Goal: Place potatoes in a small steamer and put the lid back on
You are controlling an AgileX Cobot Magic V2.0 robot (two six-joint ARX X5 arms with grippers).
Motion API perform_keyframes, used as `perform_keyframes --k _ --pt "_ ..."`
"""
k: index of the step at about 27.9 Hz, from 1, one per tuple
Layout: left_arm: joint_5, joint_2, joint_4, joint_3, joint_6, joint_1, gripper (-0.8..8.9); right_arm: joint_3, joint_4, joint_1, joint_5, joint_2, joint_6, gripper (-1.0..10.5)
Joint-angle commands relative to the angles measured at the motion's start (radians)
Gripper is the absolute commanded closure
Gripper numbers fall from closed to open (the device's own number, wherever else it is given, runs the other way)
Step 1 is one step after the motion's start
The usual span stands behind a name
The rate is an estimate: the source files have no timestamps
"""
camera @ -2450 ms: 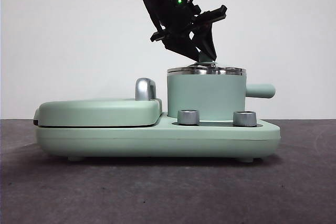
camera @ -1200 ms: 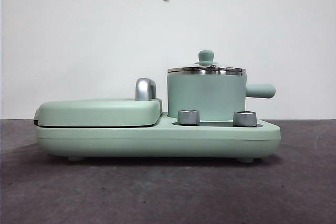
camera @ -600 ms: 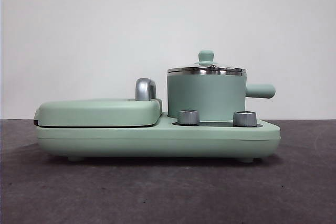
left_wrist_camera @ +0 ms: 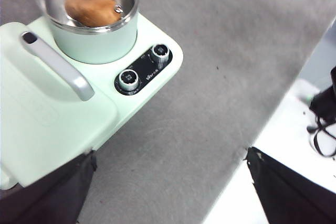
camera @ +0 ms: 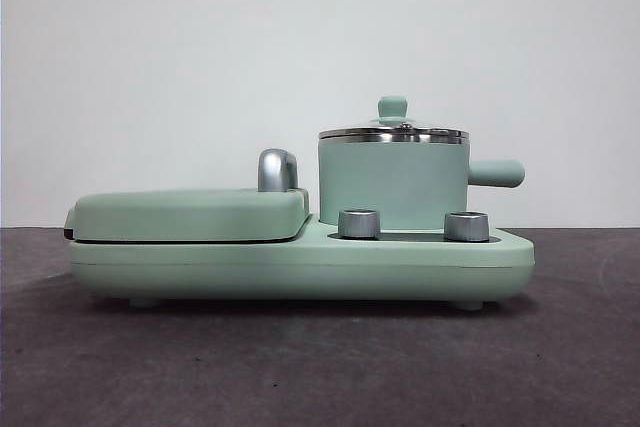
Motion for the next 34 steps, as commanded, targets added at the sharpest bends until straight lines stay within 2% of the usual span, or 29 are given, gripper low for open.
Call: perform_keyframes --k 1,7,12,13,14,15,16,17,18,34 --pt "-0.004 -0.136 0.109 -0.134 -0.095 0.006 3.52 0.006 0.024 0.006 -0.008 0.004 0.011 5.2" --pt "-0.055 -0.412 0.290 -0.417 -0.220 0.013 3.54 0.006 0.026 0.006 -0.085 0.004 0.011 5.2" --pt "-0.070 -0.528 0.286 -0.511 -0.229 0.013 3.60 0.006 0.026 0.006 -0.090 0.004 0.011 5.2" --pt "-0.072 -0.536 0.283 -0.513 -0.229 0.013 3.92 0.006 0.026 0.006 -0.089 0.004 0.010 5.2" --pt "-0.075 -0.540 0.282 -0.512 -0.228 0.013 4.70 0.006 0.025 0.006 -0.089 0.004 0.011 5.5" --pt "-0.076 -0.542 0.282 -0.512 -0.226 0.013 6.38 0.006 0.024 0.006 -0.090 0.004 0.011 6.9" --pt "-0.076 -0.542 0.281 -0.512 -0.222 0.013 8.37 0.006 0.024 0.006 -0.090 0.004 0.009 8.8" --pt "-0.084 -0.541 0.282 -0.512 -0.223 0.013 7.81 0.006 0.024 0.006 -0.089 0.004 0.003 9.6" --pt "-0.094 -0.537 0.282 -0.512 -0.222 0.013 8.06 0.006 0.025 0.006 -0.089 0.004 0.003 9.2" --pt "-0.094 -0.535 0.281 -0.512 -0.223 0.013 8.07 0.007 0.026 0.006 -0.089 0.004 0.003 9.2"
